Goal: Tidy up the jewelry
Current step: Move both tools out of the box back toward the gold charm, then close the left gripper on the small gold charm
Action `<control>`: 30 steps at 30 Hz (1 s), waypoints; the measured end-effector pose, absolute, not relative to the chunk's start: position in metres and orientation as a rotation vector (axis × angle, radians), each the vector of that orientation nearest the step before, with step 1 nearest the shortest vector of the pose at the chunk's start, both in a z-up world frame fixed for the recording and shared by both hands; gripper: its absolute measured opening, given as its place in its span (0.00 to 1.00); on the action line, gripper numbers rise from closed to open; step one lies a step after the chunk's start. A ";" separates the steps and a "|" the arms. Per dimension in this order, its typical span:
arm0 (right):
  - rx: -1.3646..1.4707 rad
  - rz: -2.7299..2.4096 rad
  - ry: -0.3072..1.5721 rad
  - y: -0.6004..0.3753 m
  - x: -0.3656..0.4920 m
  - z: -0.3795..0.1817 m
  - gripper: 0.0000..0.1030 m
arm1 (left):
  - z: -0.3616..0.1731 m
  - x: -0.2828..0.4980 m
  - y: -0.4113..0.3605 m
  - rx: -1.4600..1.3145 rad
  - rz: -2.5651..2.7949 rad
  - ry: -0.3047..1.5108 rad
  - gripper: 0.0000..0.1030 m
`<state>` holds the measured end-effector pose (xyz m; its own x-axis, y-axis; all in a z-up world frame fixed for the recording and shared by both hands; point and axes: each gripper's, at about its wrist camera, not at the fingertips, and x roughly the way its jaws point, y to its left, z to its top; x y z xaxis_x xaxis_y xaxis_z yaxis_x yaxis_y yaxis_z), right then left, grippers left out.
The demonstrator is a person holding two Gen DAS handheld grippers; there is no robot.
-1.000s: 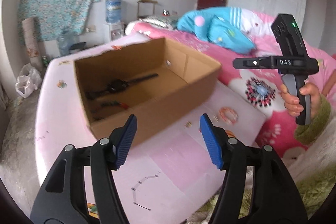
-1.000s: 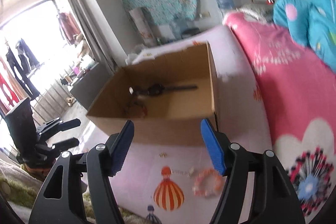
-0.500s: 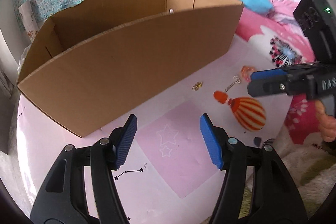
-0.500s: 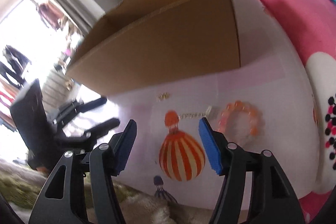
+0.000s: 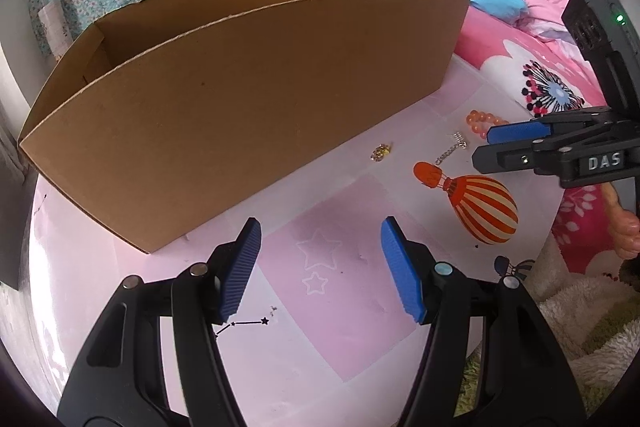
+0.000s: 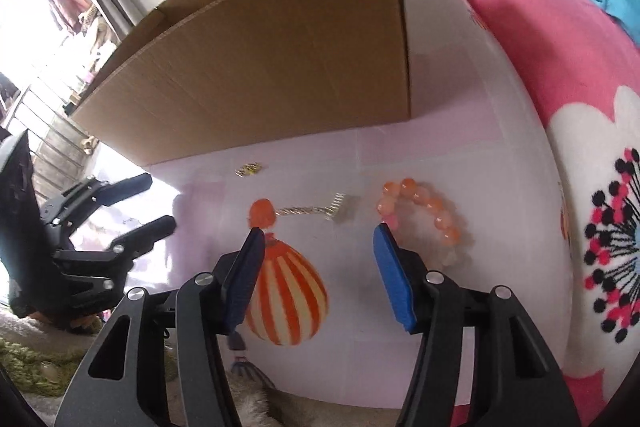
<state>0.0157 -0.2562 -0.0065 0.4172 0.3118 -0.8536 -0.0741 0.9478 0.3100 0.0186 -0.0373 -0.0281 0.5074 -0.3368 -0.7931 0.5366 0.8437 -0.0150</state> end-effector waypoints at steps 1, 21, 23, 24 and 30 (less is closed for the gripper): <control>0.232 0.254 1.108 -0.253 0.015 -0.003 0.53 | -0.029 0.019 -0.037 0.245 -0.528 0.893 0.58; 0.208 0.236 1.095 -0.246 0.035 0.003 0.53 | -0.025 0.028 -0.073 0.269 -0.689 0.789 0.41; 0.214 0.236 1.096 -0.247 0.034 0.003 0.53 | -0.027 0.028 -0.081 0.305 -0.710 0.778 0.32; 0.217 0.234 1.098 -0.247 0.034 0.003 0.53 | -0.028 0.028 -0.084 0.316 -0.716 0.777 0.31; 0.245 0.231 1.108 -0.250 0.031 -0.004 0.53 | -0.036 0.035 -0.093 0.331 -0.711 0.805 0.19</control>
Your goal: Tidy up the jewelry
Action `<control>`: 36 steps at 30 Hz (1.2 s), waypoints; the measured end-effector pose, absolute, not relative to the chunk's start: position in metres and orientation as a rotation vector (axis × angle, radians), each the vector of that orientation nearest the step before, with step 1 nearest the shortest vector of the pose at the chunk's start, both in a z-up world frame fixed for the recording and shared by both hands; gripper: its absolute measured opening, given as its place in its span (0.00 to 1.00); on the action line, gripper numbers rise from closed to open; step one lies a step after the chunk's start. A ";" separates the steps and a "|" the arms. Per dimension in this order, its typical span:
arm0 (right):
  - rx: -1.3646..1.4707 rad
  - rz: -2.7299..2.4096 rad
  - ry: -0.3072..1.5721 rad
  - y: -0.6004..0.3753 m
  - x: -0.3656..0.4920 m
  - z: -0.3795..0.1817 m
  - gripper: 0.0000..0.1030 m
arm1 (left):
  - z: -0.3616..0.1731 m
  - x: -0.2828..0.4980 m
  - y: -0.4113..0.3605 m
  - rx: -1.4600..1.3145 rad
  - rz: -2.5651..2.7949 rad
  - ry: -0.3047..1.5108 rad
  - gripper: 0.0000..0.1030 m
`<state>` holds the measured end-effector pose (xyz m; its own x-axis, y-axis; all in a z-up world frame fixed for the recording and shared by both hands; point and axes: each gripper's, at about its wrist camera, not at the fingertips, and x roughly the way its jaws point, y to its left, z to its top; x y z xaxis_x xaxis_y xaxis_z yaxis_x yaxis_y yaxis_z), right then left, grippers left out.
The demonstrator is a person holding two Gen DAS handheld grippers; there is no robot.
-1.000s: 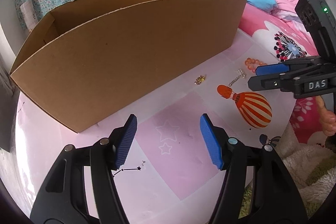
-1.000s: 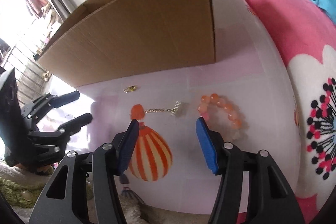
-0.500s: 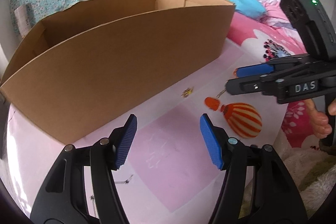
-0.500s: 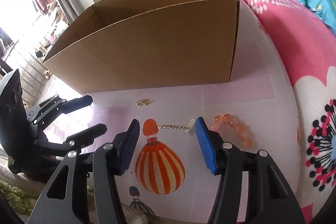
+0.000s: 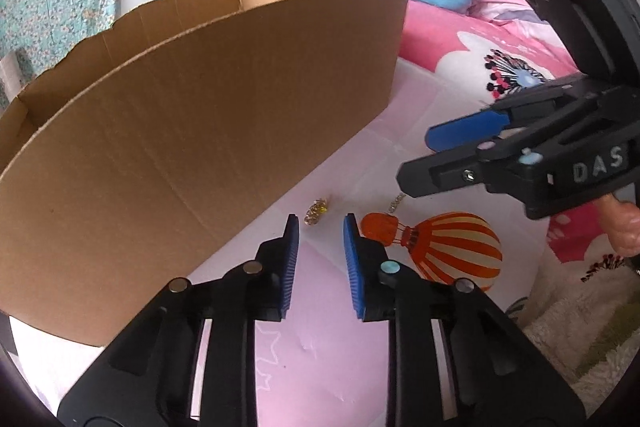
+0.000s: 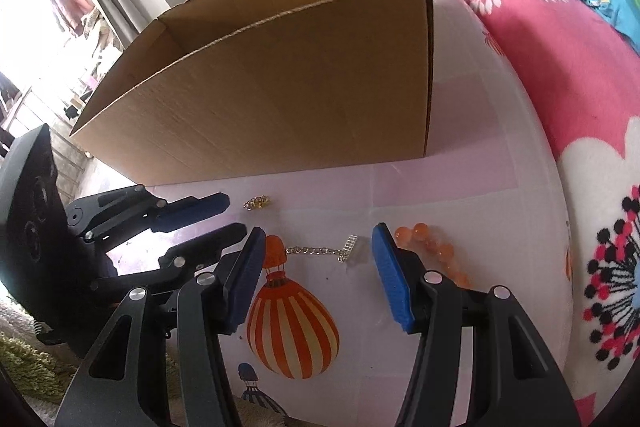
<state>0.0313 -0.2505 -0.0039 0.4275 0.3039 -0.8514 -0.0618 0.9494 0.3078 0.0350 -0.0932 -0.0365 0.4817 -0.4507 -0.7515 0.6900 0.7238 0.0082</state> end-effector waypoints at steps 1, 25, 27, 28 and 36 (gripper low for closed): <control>0.247 0.232 1.109 -0.250 0.031 -0.004 0.53 | -0.037 0.036 -0.093 0.331 -0.704 0.807 0.18; 0.266 0.232 1.091 -0.260 0.023 -0.005 0.53 | -0.041 0.030 -0.080 0.333 -0.660 0.808 0.00; 0.263 0.233 1.091 -0.259 0.025 -0.005 0.53 | -0.040 0.030 -0.071 0.315 -0.647 0.820 0.00; 0.262 0.234 1.090 -0.258 0.025 -0.005 0.53 | -0.039 0.030 -0.066 0.302 -0.639 0.825 0.00; 0.252 0.244 1.091 -0.252 0.027 -0.004 0.53 | -0.041 0.026 -0.039 0.242 -0.602 0.881 0.00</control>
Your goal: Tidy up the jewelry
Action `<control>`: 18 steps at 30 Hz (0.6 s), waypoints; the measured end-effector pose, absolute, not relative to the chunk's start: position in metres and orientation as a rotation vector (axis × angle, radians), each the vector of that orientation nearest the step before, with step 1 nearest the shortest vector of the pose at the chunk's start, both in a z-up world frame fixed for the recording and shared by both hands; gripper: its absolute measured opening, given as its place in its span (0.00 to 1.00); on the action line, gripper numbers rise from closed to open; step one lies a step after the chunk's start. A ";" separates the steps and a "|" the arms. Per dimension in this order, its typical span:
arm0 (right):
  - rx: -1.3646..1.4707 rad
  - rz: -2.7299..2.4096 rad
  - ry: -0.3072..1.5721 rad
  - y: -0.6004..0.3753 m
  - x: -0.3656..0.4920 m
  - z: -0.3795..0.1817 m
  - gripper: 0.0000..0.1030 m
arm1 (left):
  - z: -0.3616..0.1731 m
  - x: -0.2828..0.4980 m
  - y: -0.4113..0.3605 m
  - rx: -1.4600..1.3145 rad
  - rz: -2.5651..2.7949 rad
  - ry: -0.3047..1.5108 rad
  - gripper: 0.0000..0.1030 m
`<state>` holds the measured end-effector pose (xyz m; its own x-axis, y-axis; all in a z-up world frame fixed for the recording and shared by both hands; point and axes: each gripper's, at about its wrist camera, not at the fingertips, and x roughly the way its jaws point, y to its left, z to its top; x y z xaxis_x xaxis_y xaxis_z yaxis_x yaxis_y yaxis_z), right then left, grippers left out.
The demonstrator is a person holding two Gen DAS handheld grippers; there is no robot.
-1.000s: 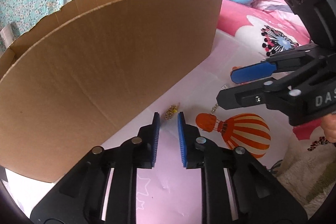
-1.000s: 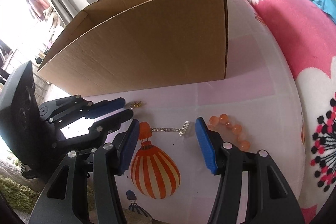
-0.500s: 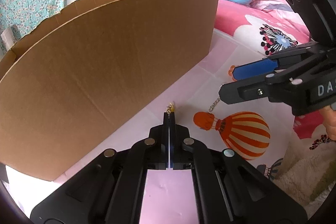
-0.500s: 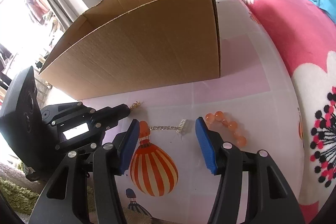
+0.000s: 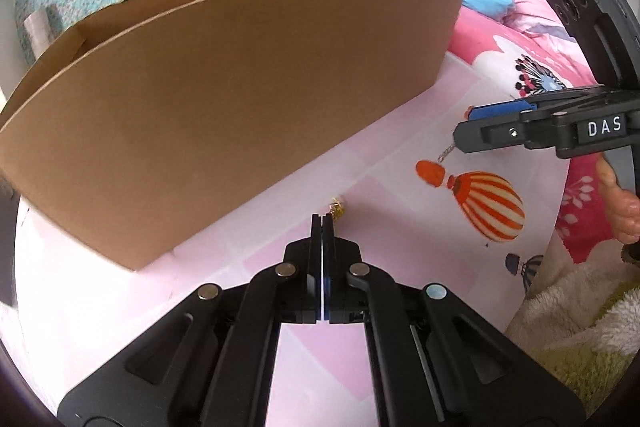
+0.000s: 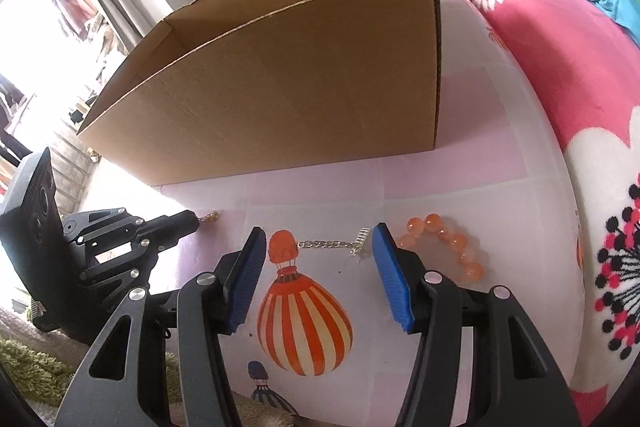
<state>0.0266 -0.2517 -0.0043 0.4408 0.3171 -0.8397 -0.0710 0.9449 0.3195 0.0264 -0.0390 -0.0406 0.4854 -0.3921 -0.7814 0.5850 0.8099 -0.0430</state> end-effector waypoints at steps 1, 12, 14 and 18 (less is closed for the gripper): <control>0.251 0.244 1.090 -0.251 0.027 -0.004 0.53 | -0.041 0.026 -0.038 0.234 -0.602 0.886 0.00; 0.262 0.240 1.073 -0.247 0.024 -0.003 0.53 | -0.042 0.025 -0.035 0.236 -0.590 0.881 0.00; 0.264 0.241 1.072 -0.248 0.023 -0.004 0.53 | -0.042 0.024 -0.035 0.237 -0.583 0.881 0.00; 0.265 0.243 1.065 -0.251 0.021 -0.004 0.53 | -0.042 0.024 -0.033 0.232 -0.564 0.882 0.00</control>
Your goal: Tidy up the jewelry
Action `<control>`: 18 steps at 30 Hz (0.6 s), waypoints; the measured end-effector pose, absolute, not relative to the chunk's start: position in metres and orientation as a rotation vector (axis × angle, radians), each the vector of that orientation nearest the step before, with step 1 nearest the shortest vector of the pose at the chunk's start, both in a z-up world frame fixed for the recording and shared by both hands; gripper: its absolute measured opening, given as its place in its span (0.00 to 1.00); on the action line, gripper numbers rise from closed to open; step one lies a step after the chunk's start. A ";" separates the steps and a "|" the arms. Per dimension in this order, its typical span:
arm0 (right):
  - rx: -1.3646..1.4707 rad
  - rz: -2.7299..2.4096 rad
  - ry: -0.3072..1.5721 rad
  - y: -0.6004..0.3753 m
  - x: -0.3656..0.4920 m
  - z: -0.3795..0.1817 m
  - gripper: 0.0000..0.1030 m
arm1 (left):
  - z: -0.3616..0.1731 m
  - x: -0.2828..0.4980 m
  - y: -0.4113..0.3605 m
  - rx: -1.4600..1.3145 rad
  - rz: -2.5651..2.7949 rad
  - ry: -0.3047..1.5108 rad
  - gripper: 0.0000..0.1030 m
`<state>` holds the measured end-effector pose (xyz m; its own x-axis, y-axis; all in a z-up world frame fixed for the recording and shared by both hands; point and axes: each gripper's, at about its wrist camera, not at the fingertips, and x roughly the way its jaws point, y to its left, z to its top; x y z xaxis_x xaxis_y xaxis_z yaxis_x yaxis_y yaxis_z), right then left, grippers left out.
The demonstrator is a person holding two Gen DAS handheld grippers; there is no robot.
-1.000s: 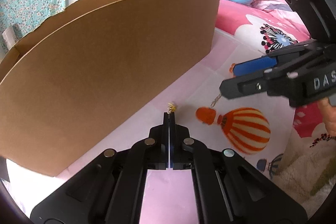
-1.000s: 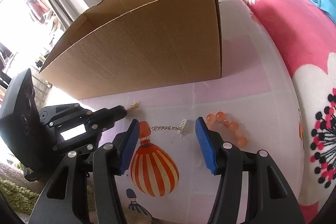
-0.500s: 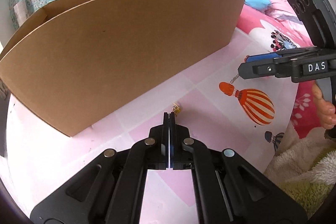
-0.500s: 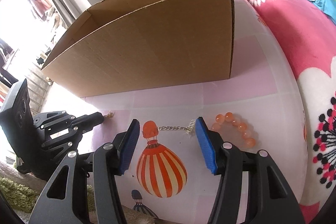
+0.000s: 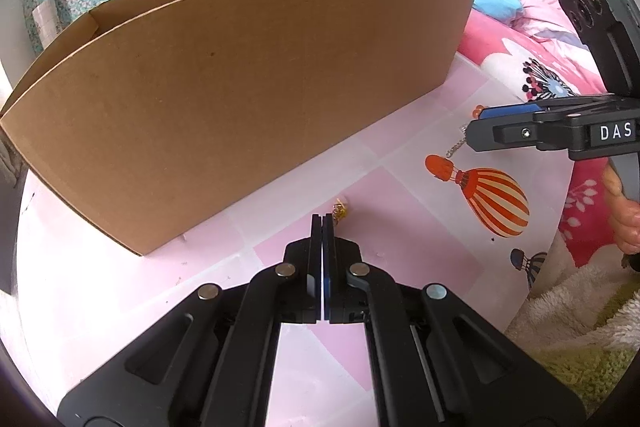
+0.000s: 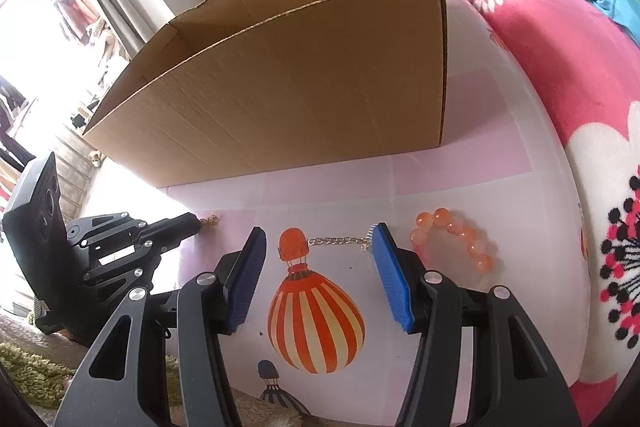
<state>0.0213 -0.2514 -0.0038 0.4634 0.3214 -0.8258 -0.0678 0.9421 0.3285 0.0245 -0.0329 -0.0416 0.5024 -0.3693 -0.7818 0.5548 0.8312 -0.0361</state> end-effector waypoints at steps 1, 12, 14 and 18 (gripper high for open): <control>0.265 0.242 1.064 -0.252 0.021 -0.003 0.53 | -0.042 0.025 -0.033 0.231 -0.561 0.883 0.00; 0.275 0.244 1.054 -0.255 0.017 -0.005 0.53 | -0.041 0.022 -0.035 0.248 -0.561 0.888 0.00; 0.275 0.245 1.054 -0.255 0.017 -0.005 0.53 | -0.041 0.021 -0.035 0.251 -0.567 0.890 0.01; 0.267 0.247 1.053 -0.255 0.018 -0.004 0.53 | -0.038 0.017 -0.034 0.253 -0.568 0.877 0.16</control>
